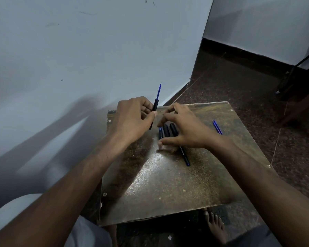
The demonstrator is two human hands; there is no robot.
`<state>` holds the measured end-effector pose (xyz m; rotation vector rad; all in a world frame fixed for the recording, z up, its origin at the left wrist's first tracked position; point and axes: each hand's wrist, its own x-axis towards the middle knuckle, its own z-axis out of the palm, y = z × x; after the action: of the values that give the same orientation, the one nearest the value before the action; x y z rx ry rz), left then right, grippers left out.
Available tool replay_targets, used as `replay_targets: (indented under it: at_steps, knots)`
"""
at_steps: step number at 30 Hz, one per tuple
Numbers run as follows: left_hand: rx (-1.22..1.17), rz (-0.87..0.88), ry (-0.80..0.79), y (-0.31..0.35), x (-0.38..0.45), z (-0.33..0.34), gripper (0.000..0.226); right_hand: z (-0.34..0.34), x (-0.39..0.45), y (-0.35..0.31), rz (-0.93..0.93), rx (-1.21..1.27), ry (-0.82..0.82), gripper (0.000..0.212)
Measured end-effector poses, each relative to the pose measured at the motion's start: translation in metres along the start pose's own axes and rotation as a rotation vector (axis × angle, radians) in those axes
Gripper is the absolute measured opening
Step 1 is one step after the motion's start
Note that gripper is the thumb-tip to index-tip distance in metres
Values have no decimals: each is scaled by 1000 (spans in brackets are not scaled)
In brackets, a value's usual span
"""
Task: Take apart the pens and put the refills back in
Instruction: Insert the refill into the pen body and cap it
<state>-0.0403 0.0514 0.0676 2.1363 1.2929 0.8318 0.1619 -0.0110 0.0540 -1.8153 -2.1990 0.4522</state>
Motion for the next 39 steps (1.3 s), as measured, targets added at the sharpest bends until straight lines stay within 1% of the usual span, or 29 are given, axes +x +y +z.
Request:
replay_targets:
  at_steps: [2, 6, 10, 12, 15, 19, 24, 30, 36, 39]
  knots:
    - [-5, -2, -5, 0, 0, 0, 9, -6, -2, 1, 25, 203, 98, 53]
    - [-15, 20, -69, 5, -5, 3, 7, -18, -7, 7, 155, 754, 247, 45]
    - [-33, 70, -182, 11, -13, 11, 15, -26, -10, 11, 151, 1137, 502, 48]
    - [-40, 85, -216, 14, -16, 15, 15, -30, -13, 12, 138, 1245, 587, 46]
    - [-45, 96, -246, 17, -17, 16, 16, -32, -15, 14, 177, 1269, 650, 43]
    - [-41, 97, -264, 20, -18, 16, 19, -32, -15, 13, 214, 1261, 672, 44]
    - [-40, 88, -250, 21, -19, 14, 14, -31, -16, 13, 225, 1206, 635, 45]
    - [-32, 72, -263, 22, -19, 14, 20, -31, -17, 10, 212, 1185, 624, 47]
    - [-16, 67, -266, 24, -20, 13, 20, -30, -18, 9, 198, 1072, 588, 47]
    - [-15, 57, -269, 24, -20, 12, 18, -28, -18, 7, 185, 974, 571, 41]
